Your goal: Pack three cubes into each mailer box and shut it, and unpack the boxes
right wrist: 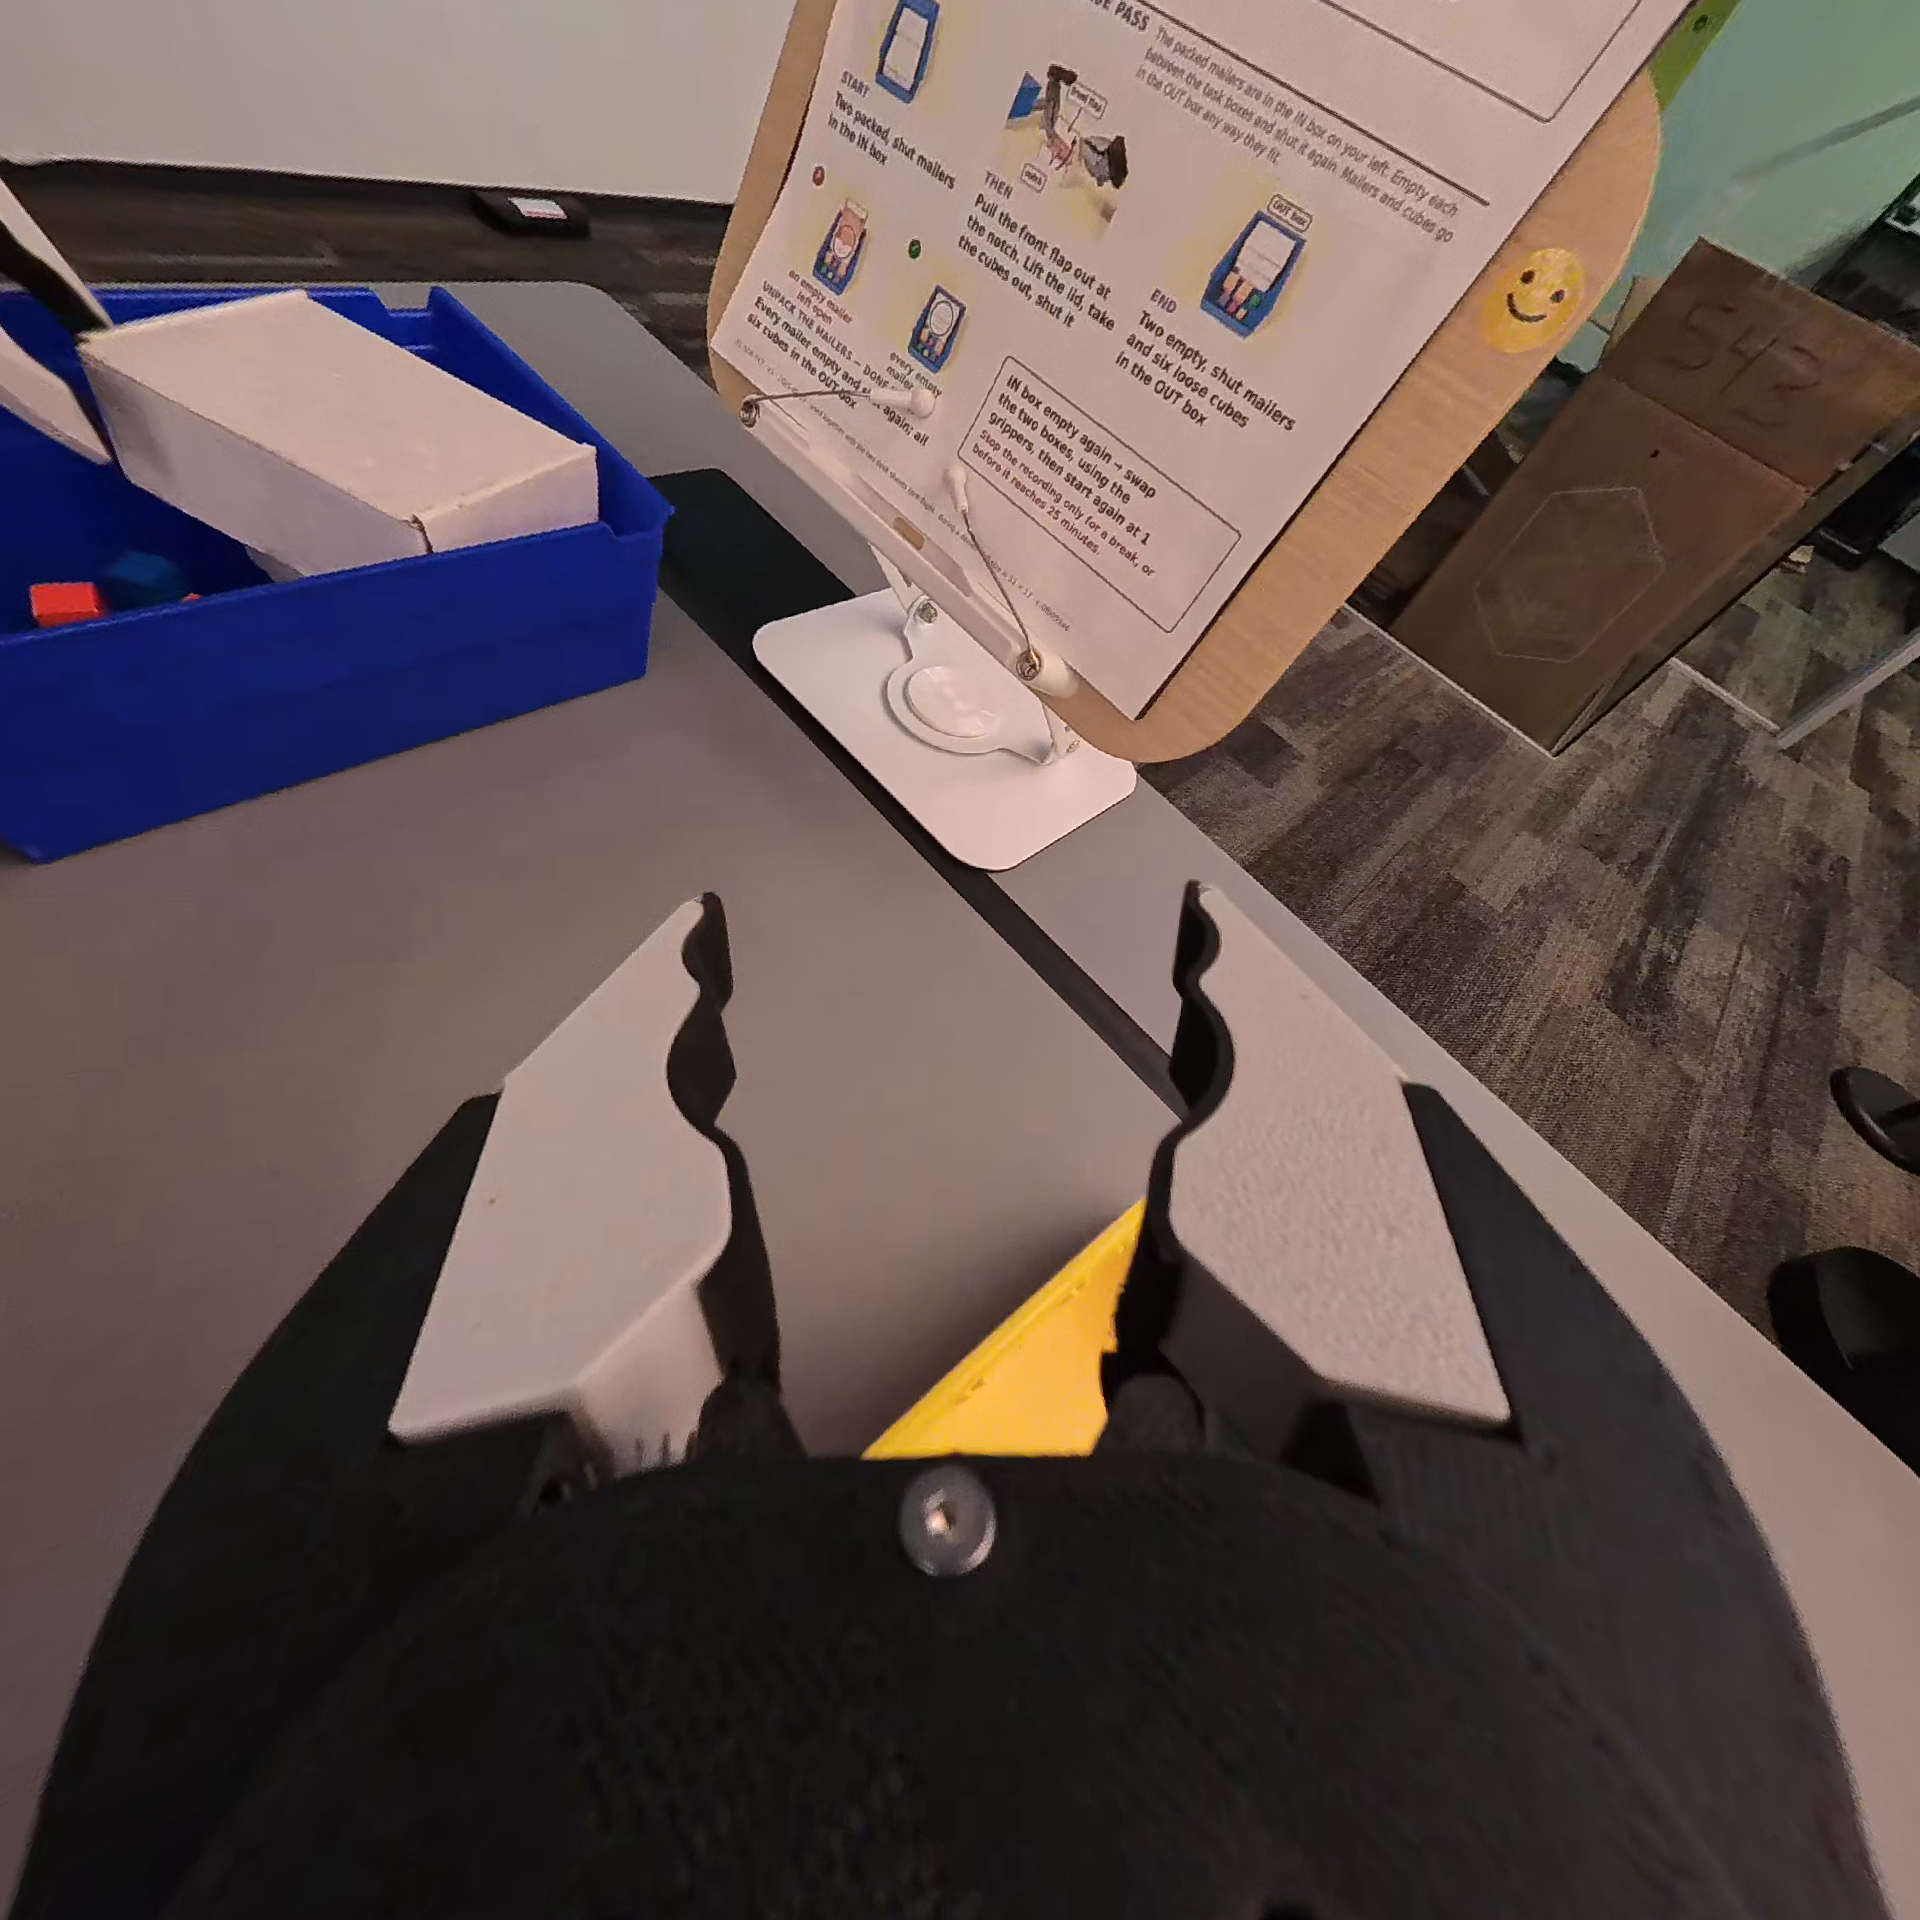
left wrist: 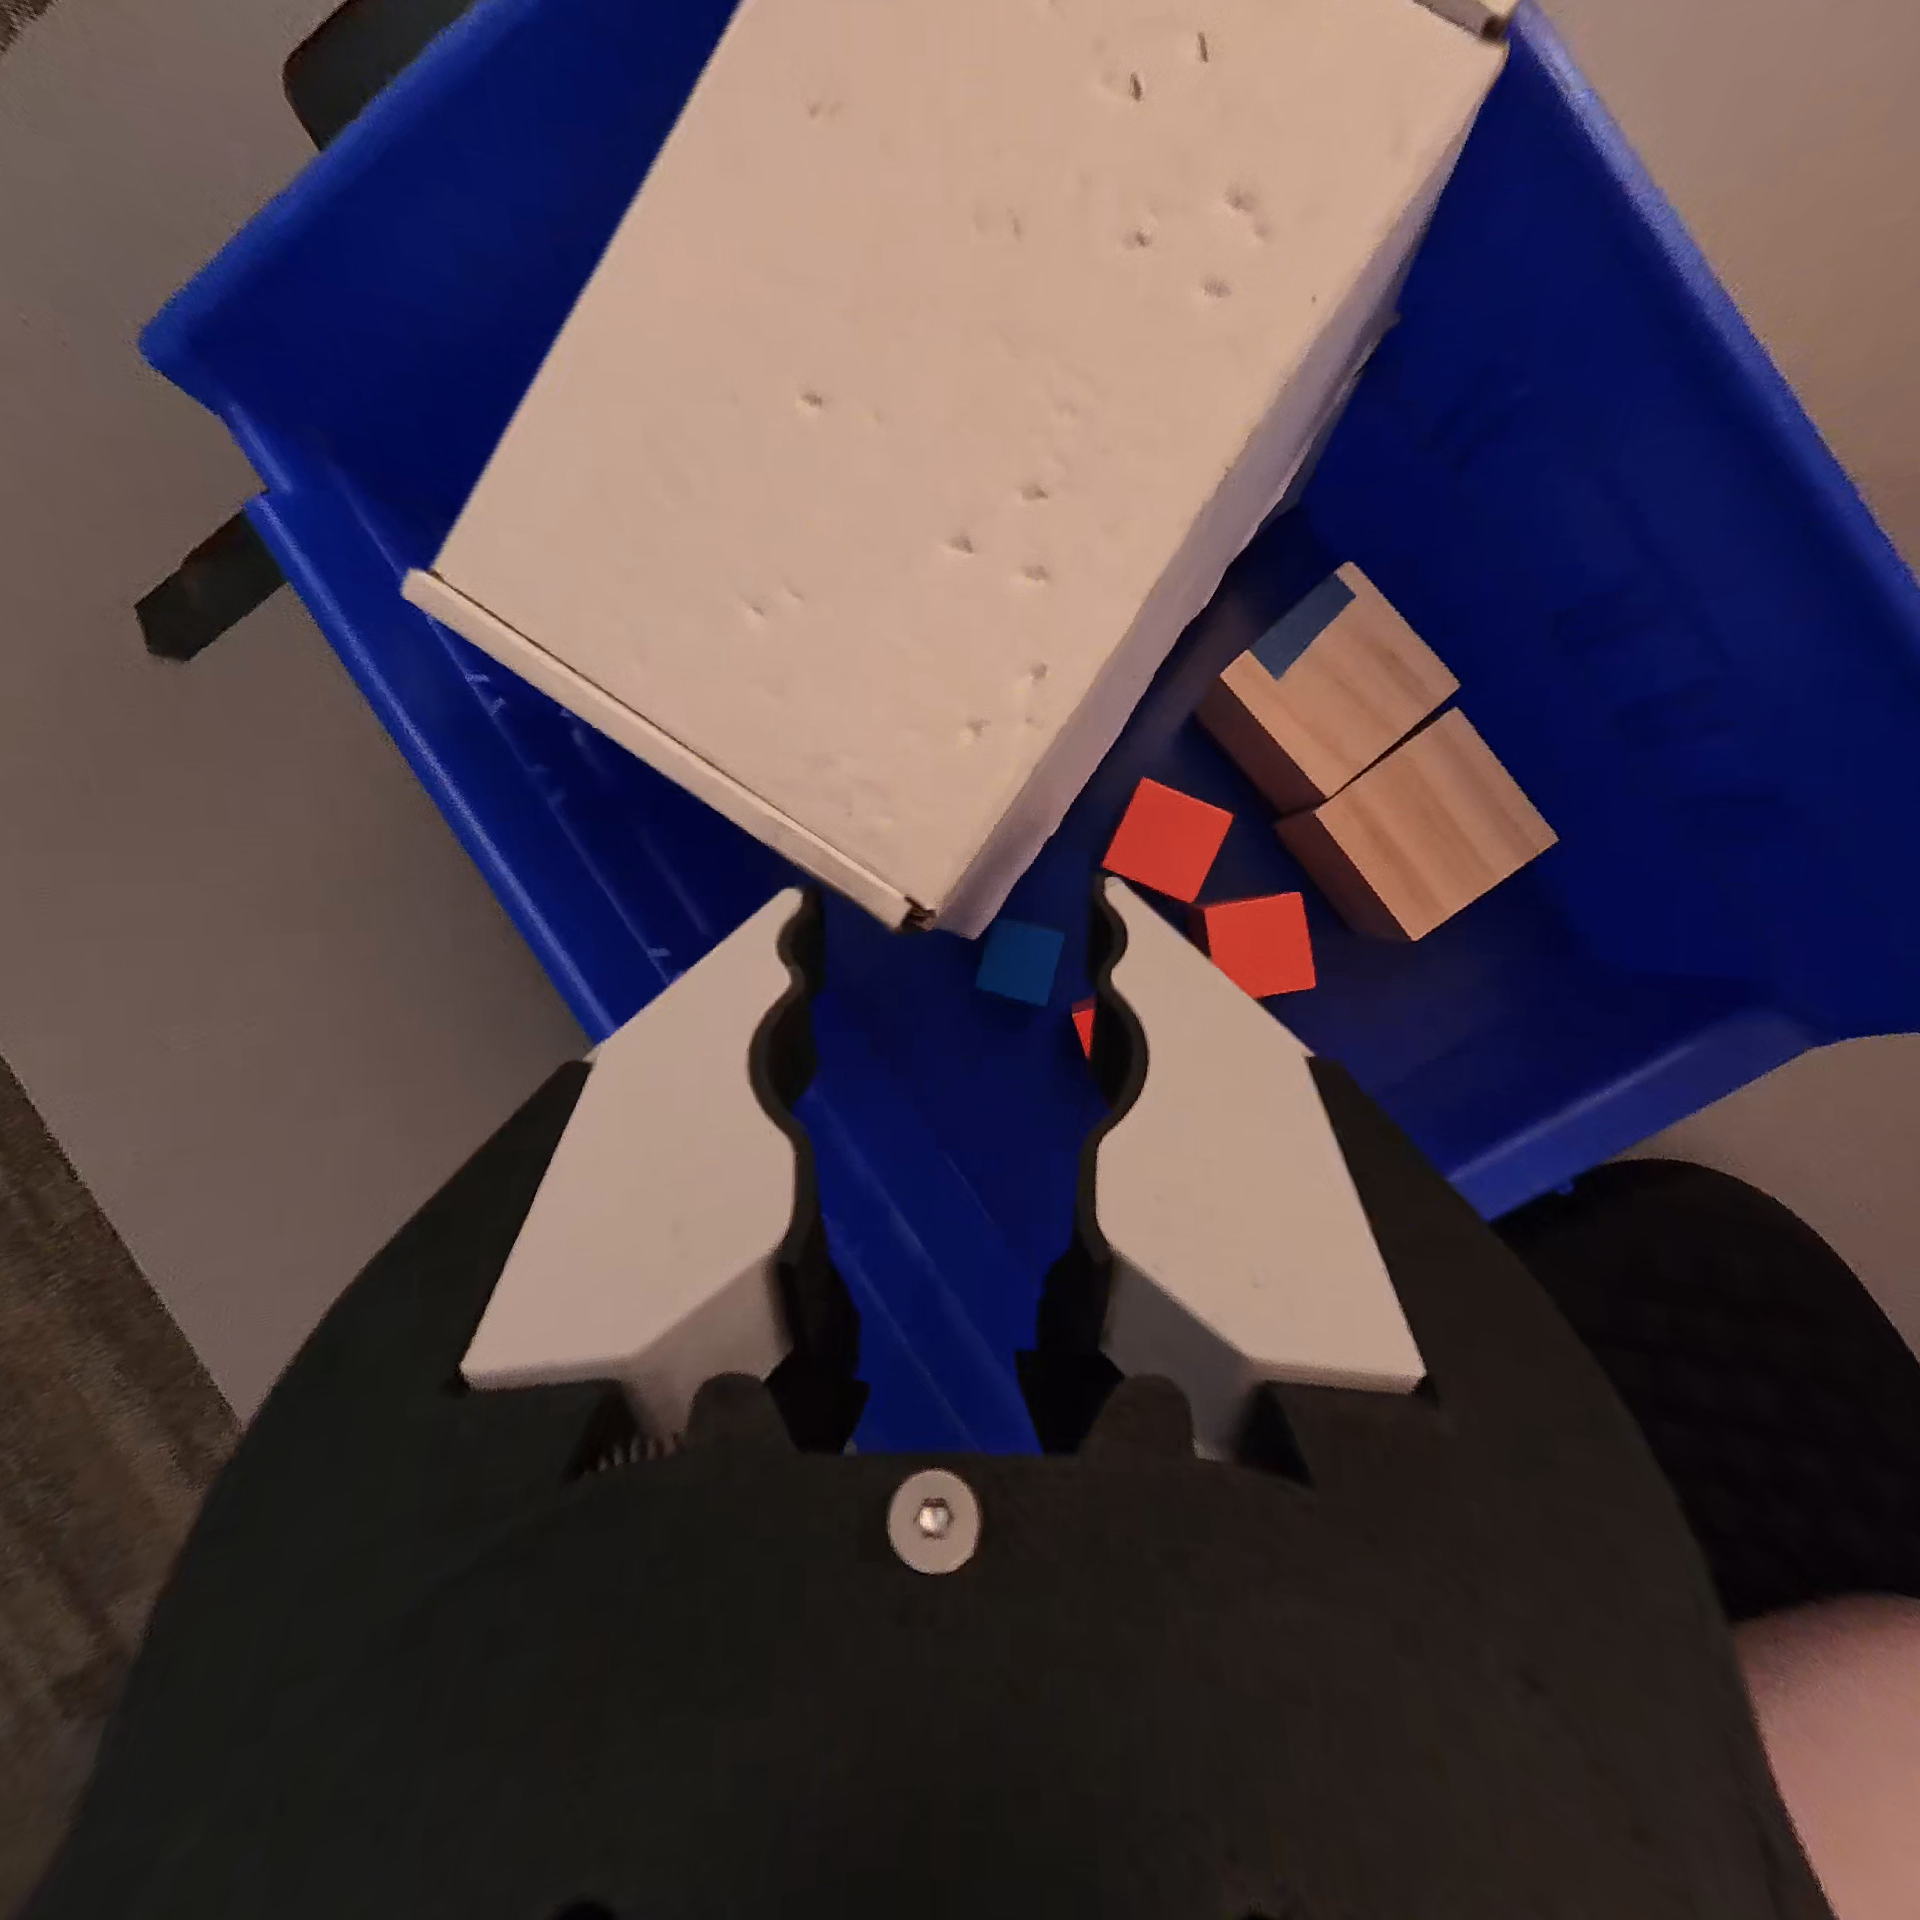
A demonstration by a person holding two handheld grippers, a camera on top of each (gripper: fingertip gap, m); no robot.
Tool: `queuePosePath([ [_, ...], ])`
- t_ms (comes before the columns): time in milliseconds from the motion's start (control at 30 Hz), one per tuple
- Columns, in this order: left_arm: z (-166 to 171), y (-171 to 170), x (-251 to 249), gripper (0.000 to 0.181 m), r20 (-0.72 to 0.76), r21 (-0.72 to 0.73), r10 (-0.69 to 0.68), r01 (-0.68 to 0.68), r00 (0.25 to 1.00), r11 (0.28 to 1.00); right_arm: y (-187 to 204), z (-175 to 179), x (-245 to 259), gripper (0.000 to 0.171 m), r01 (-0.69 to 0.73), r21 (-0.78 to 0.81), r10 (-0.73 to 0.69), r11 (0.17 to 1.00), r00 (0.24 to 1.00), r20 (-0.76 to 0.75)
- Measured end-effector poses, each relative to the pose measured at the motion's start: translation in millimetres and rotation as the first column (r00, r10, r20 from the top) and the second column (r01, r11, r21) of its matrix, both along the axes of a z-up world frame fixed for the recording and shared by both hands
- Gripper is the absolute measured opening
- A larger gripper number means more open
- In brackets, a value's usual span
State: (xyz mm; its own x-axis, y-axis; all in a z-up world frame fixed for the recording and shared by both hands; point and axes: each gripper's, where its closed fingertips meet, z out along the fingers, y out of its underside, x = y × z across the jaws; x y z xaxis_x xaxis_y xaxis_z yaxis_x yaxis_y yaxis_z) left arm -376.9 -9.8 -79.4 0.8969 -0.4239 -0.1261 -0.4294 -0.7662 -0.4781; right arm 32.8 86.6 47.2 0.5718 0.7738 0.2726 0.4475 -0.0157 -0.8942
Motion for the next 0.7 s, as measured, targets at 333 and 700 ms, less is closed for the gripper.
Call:
queuePosePath([
  [333,-12,-12,0,0.039,-0.038,-0.107,0.005,-0.009,0.999,0.994,1,-2,6,0.085,0.011,-0.002,-0.011,1.000,1.000,0.021],
  [700,74,53,49,0.120,-0.200,0.260,-0.233,0.281,0.952,0.924,2,7,22,0.085,0.002,0.000,-0.002,1.000,1.000,-0.012],
])
